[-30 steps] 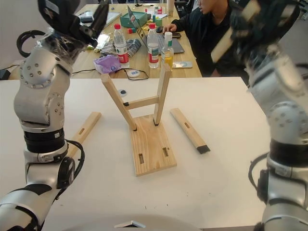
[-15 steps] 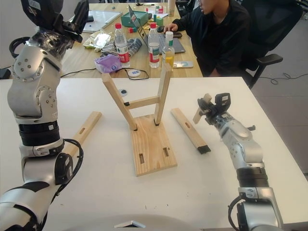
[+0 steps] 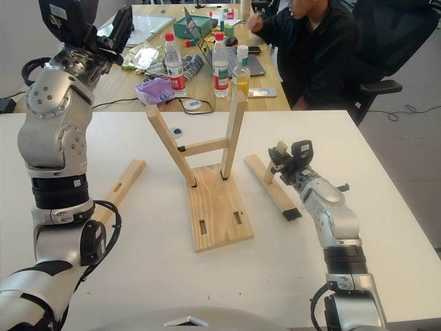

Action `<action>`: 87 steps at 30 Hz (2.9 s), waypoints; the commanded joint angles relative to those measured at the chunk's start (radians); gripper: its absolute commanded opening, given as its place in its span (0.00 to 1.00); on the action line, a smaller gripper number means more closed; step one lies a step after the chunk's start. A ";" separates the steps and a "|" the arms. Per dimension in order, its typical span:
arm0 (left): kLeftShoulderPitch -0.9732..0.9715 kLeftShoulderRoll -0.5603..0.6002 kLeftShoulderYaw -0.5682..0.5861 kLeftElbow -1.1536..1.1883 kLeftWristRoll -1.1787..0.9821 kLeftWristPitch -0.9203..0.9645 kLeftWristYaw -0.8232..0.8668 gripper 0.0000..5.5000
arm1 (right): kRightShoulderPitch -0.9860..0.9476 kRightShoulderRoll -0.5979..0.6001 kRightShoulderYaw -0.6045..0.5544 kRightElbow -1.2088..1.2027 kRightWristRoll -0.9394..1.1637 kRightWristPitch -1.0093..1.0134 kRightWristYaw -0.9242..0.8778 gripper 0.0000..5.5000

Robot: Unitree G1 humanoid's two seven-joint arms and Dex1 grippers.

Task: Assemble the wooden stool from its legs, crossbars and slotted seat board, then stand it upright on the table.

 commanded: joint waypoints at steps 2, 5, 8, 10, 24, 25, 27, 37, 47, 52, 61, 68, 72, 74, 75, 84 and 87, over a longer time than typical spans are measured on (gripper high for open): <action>0.013 0.014 0.002 0.035 0.004 -0.025 -0.016 0.53 | 0.017 0.019 -0.007 0.063 -0.049 -0.041 0.024 0.07; 0.014 0.015 0.001 0.044 0.005 -0.033 -0.020 0.53 | 0.041 0.014 0.012 0.116 -0.098 -0.093 0.044 0.07; 0.011 0.013 0.000 0.057 0.005 -0.041 -0.025 0.53 | 0.113 0.012 0.029 0.239 -0.151 -0.185 0.081 0.07; 0.009 0.012 -0.001 0.064 0.003 -0.044 -0.028 0.53 | 0.177 0.025 0.035 0.314 -0.164 -0.243 0.105 0.07; -0.071 -0.141 -0.211 -0.155 -0.351 0.247 -0.322 0.53 | 0.199 -0.172 0.062 0.111 -0.148 -0.078 0.258 0.07; -0.077 -0.172 -0.230 -0.148 -0.360 0.263 -0.315 0.53 | 0.208 -0.195 0.070 0.078 -0.148 -0.060 0.275 0.07; -0.049 -0.236 -0.292 -0.110 -0.319 0.250 -0.280 0.50 | 0.236 -0.228 0.090 0.026 -0.153 -0.040 0.303 0.07; 0.198 -0.415 -0.574 0.164 -0.027 0.050 -0.178 0.23 | 0.285 -0.184 0.116 -0.020 -0.135 -0.017 0.271 0.07; 0.161 -0.457 -0.507 0.129 -0.029 0.057 -0.178 0.00 | 0.318 -0.125 0.141 0.174 -0.169 -0.086 0.261 0.07; 0.111 -0.441 -0.422 0.101 -0.052 0.075 -0.166 0.00 | 0.341 -0.108 0.150 0.273 -0.180 -0.135 0.272 0.07; 0.116 -0.426 -0.383 0.081 -0.050 0.098 -0.164 0.00 | 0.359 -0.105 0.146 0.385 -0.169 -0.213 0.287 0.07; 0.113 -0.428 -0.374 0.083 -0.046 0.100 -0.162 0.00 | 0.335 -0.147 0.069 0.143 -0.065 -0.204 0.266 0.07; 0.112 -0.434 -0.374 0.081 -0.047 0.102 -0.164 0.00 | 0.326 -0.174 0.028 0.036 -0.048 -0.148 0.244 0.22; 0.117 -0.433 -0.366 0.067 -0.044 0.108 -0.153 0.00 | 0.308 -0.177 0.025 0.024 -0.058 -0.120 0.252 0.28; 0.119 -0.433 -0.362 0.059 -0.044 0.112 -0.148 0.00 | 0.303 -0.176 0.022 0.015 -0.062 -0.109 0.255 0.31; 0.145 -0.427 -0.341 0.004 -0.049 0.137 -0.119 0.00 | 0.327 -0.276 -0.040 -0.143 -0.073 -0.003 0.323 0.57; 0.153 -0.429 -0.335 -0.010 -0.050 0.142 -0.108 0.00 | 0.338 -0.345 -0.039 -0.183 -0.088 0.044 0.373 0.59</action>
